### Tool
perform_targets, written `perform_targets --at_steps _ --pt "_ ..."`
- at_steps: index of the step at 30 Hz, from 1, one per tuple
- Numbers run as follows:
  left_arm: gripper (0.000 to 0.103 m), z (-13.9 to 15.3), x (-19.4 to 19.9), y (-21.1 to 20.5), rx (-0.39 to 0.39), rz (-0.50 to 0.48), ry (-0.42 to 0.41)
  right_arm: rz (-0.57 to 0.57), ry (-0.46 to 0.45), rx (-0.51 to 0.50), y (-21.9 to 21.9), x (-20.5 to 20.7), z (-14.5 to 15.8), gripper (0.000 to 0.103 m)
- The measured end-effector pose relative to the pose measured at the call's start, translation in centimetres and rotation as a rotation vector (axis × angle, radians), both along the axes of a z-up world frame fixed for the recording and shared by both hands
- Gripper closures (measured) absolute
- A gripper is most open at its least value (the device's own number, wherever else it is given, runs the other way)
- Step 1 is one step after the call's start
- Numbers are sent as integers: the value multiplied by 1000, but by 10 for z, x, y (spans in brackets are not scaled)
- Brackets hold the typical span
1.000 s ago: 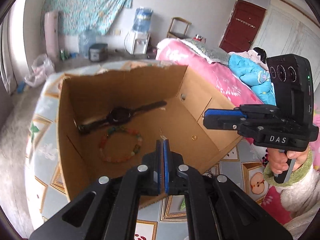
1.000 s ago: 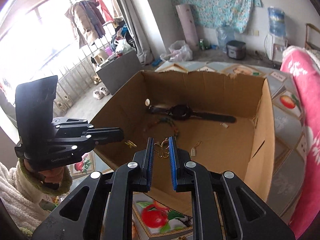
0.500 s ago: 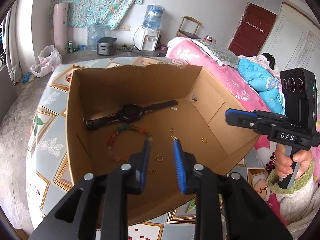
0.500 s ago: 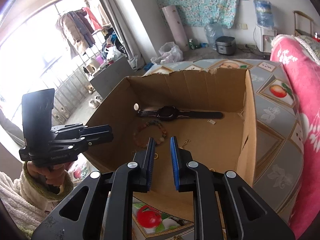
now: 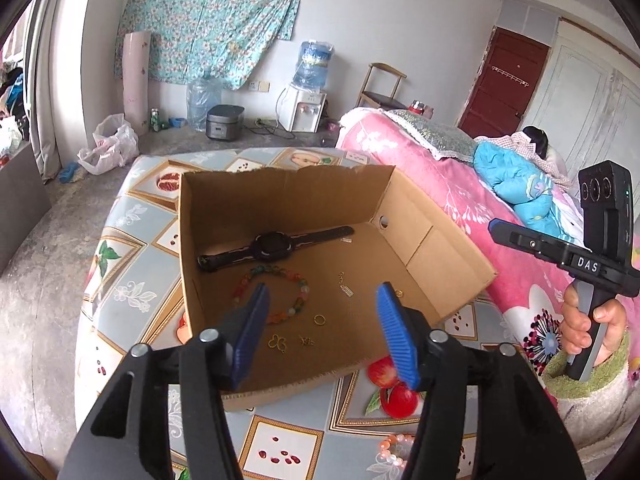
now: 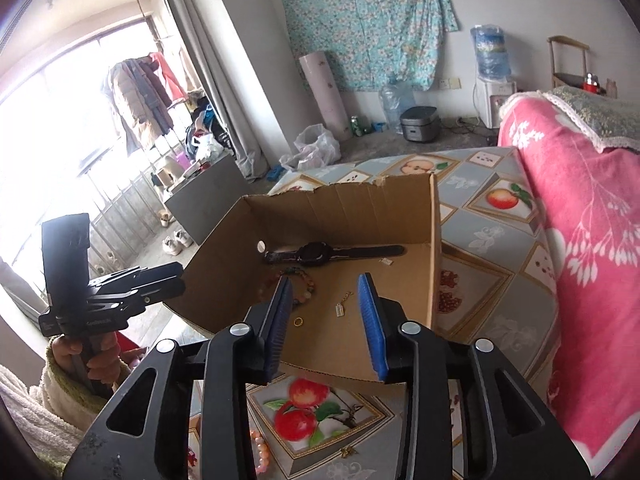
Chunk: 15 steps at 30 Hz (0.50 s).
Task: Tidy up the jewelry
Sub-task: 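Open the right gripper to drop the gold charm into the box, then move both tools back to the pink bead bracelet on the table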
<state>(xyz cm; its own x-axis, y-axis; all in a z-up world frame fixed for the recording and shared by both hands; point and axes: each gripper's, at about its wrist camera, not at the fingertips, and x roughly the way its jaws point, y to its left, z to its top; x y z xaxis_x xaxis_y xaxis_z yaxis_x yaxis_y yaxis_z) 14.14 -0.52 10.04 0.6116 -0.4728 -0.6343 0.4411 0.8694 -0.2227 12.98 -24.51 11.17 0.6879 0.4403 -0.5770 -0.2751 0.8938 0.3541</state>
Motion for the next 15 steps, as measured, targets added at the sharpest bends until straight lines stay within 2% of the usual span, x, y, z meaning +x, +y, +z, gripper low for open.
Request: perform_targets --at_steps 3,7,12,15 --pt "36 7 -19 1 1 -20 -37 -44 -27 0 -13 -18 7 62" --pt "25 9 -42 1 0 -50 -49 -107 -27 -1 -30 -40 7 60" --pt "17 3 -73 0 -15 -90 -36 -170 25 25 -47 -68 -10 60" --pt "8 -6 -89 -6 17 -108 -34 -181 67 37 -48 -80 -25 60"
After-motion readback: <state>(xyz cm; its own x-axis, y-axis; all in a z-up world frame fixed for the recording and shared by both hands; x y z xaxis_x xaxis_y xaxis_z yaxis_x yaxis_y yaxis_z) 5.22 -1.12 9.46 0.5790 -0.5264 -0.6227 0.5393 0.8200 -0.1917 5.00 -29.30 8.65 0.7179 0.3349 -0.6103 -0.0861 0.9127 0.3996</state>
